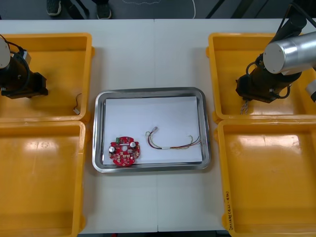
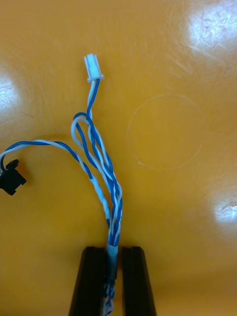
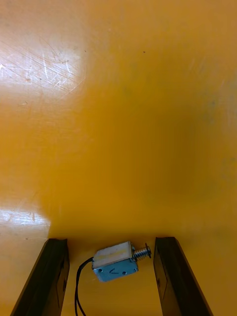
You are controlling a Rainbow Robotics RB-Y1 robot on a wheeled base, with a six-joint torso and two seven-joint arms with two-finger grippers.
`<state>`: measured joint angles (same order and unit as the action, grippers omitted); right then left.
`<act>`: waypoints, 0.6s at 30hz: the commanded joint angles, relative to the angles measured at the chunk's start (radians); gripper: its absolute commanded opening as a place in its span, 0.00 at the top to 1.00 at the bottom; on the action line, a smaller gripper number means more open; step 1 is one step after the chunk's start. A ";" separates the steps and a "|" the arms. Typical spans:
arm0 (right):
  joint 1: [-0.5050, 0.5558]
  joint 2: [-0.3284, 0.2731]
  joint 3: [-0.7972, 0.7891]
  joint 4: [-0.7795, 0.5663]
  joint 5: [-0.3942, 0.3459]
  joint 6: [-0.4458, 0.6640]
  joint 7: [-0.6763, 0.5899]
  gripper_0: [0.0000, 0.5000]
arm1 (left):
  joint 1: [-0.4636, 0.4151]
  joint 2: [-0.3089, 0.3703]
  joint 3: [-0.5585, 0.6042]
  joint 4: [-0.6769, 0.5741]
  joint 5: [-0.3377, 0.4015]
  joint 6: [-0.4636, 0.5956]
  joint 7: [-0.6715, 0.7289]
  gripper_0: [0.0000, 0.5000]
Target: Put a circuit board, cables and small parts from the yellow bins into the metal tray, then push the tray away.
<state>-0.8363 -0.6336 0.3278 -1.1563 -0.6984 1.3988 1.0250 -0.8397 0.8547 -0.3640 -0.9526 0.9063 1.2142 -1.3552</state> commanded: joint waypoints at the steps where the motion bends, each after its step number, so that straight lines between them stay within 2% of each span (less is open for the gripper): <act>1: 0.002 0.009 -0.024 -0.006 -0.010 -0.007 -0.029 1.00 | 0.021 -0.009 -0.010 -0.003 -0.006 -0.005 0.005 0.00; 2: 0.002 0.009 -0.026 -0.006 -0.012 -0.007 -0.029 1.00 | 0.021 -0.009 -0.010 -0.003 -0.006 -0.002 0.005 0.16; 3: 0.002 0.009 -0.026 -0.006 -0.012 -0.007 -0.029 1.00 | 0.021 -0.009 -0.010 -0.002 -0.006 -0.004 0.005 0.26; 5: 0.000 0.009 -0.026 -0.006 -0.015 -0.007 -0.025 1.00 | 0.021 -0.009 -0.010 -0.003 -0.006 -0.001 0.005 0.75; 6: 0.000 0.008 -0.026 -0.006 -0.015 -0.007 -0.025 1.00 | 0.021 -0.009 -0.010 -0.003 -0.007 -0.001 0.005 0.88; 7: 0.000 0.006 -0.026 -0.006 -0.018 -0.007 -0.022 1.00 | 0.021 -0.009 -0.010 -0.003 -0.006 0.002 0.005 0.96; 9: -0.003 0.005 -0.027 -0.006 -0.020 -0.007 -0.019 1.00 | 0.021 -0.009 -0.010 -0.003 -0.007 0.004 0.005 1.00; 18: -0.056 -0.009 -0.052 -0.006 -0.036 0.069 0.000 1.00 | 0.011 -0.009 -0.010 -0.008 -0.010 0.024 0.005 1.00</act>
<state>-0.8414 -0.6337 0.3184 -1.1562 -0.7239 1.4341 1.0251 -0.8397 0.8547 -0.3640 -0.9526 0.9060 1.2162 -1.3552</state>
